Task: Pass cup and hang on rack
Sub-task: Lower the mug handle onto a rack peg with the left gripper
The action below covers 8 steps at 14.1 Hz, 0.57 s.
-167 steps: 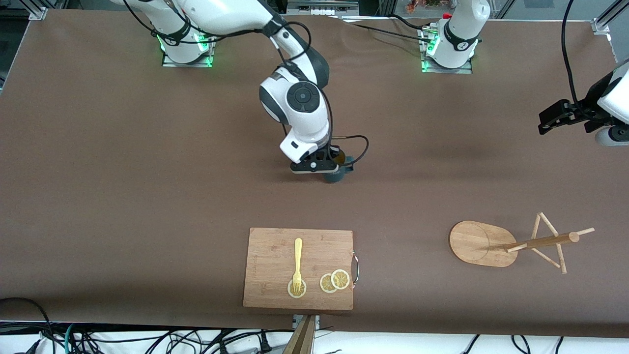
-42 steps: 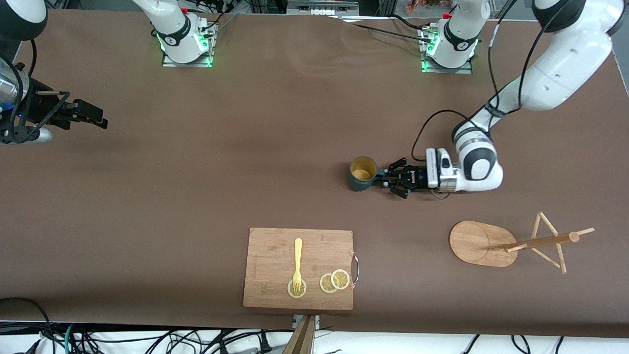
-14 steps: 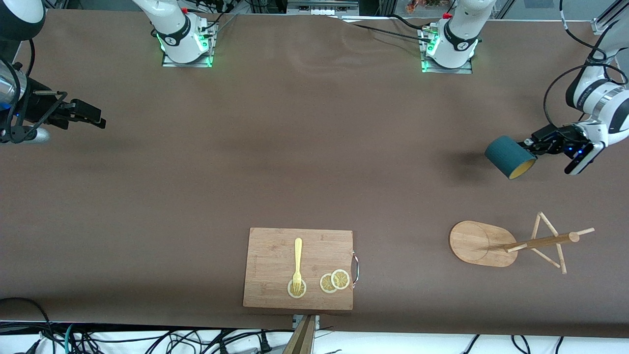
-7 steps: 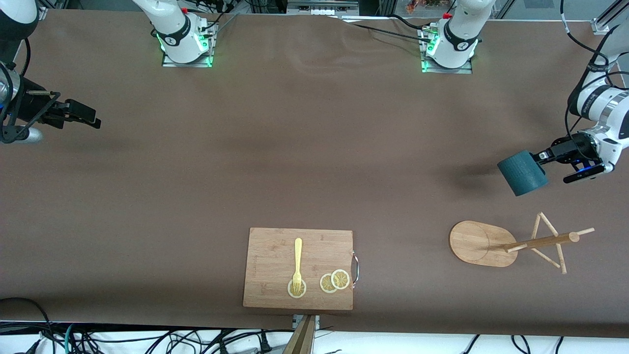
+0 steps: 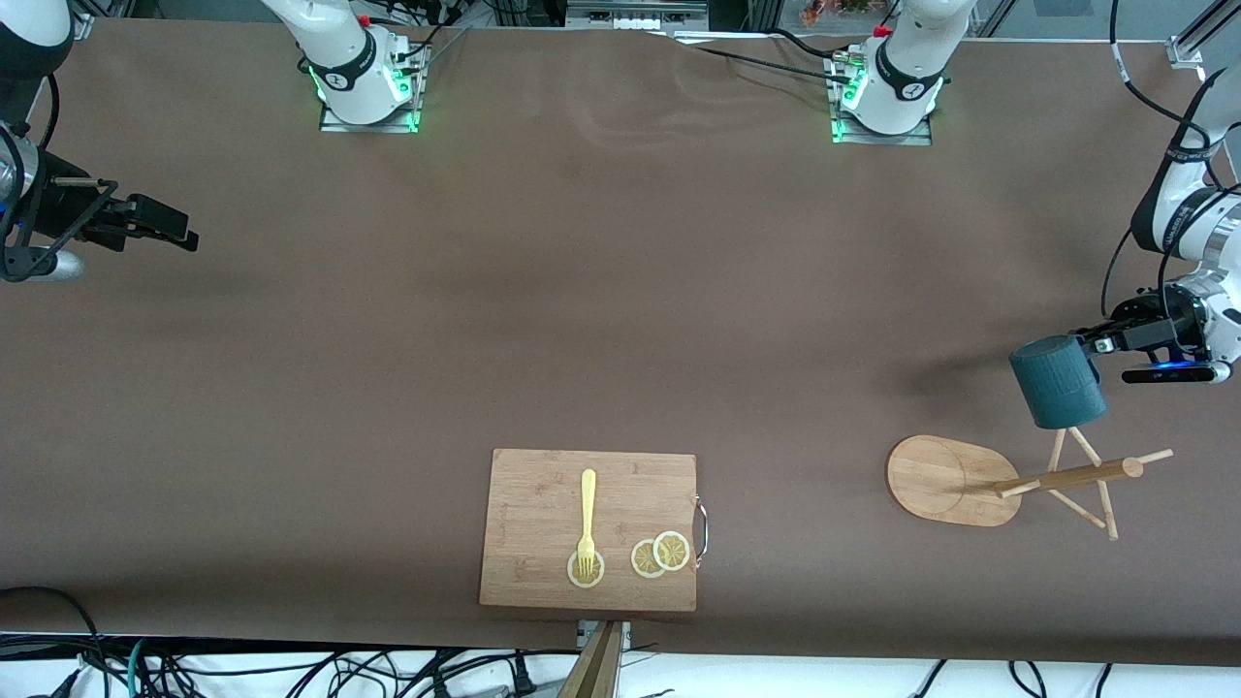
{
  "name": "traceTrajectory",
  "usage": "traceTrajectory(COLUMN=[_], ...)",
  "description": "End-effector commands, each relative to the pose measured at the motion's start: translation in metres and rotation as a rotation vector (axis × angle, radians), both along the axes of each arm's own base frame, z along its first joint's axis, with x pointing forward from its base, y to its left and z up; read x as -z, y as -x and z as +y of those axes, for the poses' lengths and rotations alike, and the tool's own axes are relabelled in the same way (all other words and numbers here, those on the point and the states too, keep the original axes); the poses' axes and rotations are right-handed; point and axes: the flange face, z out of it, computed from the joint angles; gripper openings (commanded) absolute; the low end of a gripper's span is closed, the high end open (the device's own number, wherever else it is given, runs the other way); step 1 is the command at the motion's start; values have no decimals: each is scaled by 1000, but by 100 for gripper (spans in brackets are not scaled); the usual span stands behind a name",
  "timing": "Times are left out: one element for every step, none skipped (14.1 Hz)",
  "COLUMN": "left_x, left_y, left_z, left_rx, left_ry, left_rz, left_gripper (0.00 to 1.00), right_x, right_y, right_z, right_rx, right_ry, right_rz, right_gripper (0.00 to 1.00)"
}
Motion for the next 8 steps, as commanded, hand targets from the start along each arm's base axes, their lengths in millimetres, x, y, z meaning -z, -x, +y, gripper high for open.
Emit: traceTrajectory(left_x=[-4,1,1,1,0,1,0,1], left_y=[-19,-21,-24,-26,-27,-28,-30,-34], left_z=[4,4,5,3,5,6,8,11], left_rx=[-19,-23,-26,-23,-32,-39,-45,-48], left_ry=[3,6,7,6,7,3,-6,-7], left_rz=[17,21,17,20,24,27,25,21], left_gripper=[0,0,0,0,0,0,0,0], right_x=[-6,-6,-6,-6,-6,-6,-6,-6], right_y=[7,7,7,7,7,7,7,7], right_z=[-3,-3,-3,-2,-3,-3,-3,-3], right_rx=[2,2,2,0,2,2,0,0], right_ry=[11,11,11,11,11,11,11,11], right_rz=[0,0,0,0,0,0,0,0], right_gripper=[100,100,100,100,100,100,100,100])
